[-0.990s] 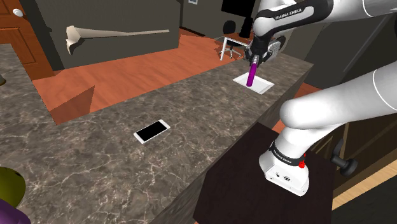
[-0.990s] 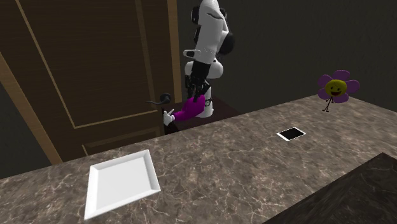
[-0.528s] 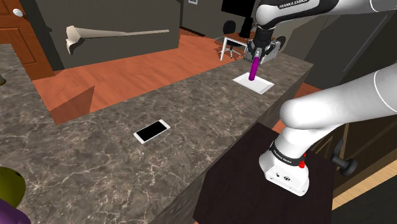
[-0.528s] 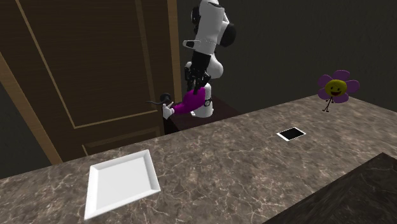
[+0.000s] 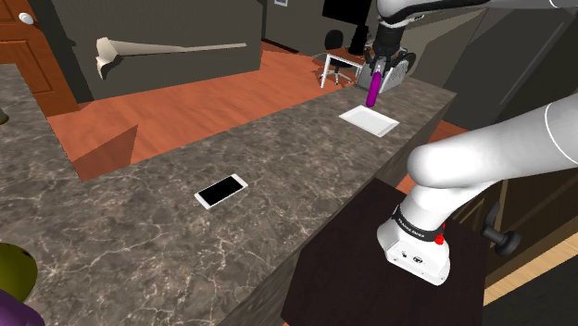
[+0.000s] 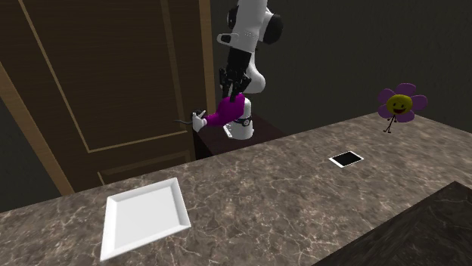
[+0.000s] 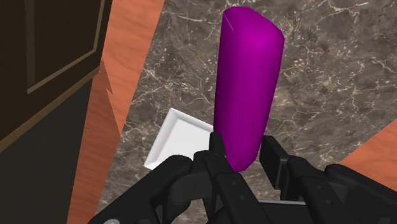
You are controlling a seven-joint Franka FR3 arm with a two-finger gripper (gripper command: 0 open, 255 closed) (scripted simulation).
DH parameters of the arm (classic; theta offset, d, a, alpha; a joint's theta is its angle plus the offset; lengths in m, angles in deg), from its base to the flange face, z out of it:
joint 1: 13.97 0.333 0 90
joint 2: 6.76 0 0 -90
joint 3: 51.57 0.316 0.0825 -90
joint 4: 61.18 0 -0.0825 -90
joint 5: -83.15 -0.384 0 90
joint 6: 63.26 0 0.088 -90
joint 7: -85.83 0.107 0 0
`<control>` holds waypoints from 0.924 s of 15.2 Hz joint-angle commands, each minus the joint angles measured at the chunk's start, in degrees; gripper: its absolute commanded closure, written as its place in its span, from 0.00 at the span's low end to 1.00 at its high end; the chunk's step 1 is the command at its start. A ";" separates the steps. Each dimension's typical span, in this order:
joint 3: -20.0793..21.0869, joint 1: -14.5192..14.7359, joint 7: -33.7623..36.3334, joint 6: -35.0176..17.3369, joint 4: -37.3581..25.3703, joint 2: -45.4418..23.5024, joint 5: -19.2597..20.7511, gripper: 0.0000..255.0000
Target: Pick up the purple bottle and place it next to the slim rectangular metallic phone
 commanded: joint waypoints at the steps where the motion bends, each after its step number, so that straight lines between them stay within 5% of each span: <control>1: -0.08 -0.02 -0.46 1.67 -1.74 -0.01 -0.11 1.00; 10: -0.13 -0.14 -1.91 7.97 -8.91 -0.74 -0.43 1.00; 14: 4.19 1.76 2.90 10.51 -8.07 1.61 -2.38 1.00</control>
